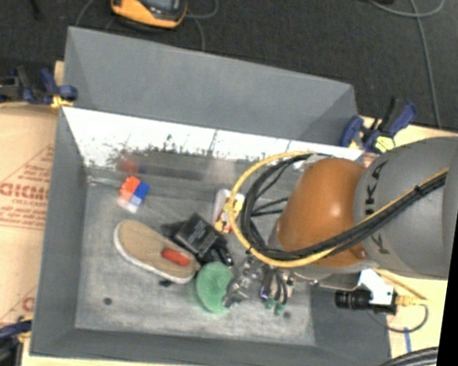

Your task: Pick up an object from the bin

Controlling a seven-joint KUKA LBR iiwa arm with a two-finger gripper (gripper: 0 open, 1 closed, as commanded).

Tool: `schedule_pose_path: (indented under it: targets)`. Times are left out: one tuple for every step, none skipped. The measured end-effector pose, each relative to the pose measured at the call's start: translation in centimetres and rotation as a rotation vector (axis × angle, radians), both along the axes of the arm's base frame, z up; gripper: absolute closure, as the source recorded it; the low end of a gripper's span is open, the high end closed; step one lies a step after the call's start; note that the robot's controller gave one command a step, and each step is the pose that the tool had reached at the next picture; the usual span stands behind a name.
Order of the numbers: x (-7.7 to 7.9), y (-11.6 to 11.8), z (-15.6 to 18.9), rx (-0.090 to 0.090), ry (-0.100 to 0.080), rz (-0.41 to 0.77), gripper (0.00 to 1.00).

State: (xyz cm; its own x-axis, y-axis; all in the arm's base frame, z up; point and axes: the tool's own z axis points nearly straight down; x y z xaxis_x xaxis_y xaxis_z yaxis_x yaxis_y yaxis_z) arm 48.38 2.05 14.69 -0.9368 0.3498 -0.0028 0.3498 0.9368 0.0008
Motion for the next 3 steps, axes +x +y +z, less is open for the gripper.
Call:
schedule_pose_path:
  targets:
    - [1.8, 1.2, -0.2, 0.0, 0.001, -0.106, 1.0]
    - [0.5, 3.6, 0.1, -0.001, 0.001, -0.024, 1.0]
    - [0.8, 2.2, 0.4, 0.001, 0.001, -0.204, 1.0]
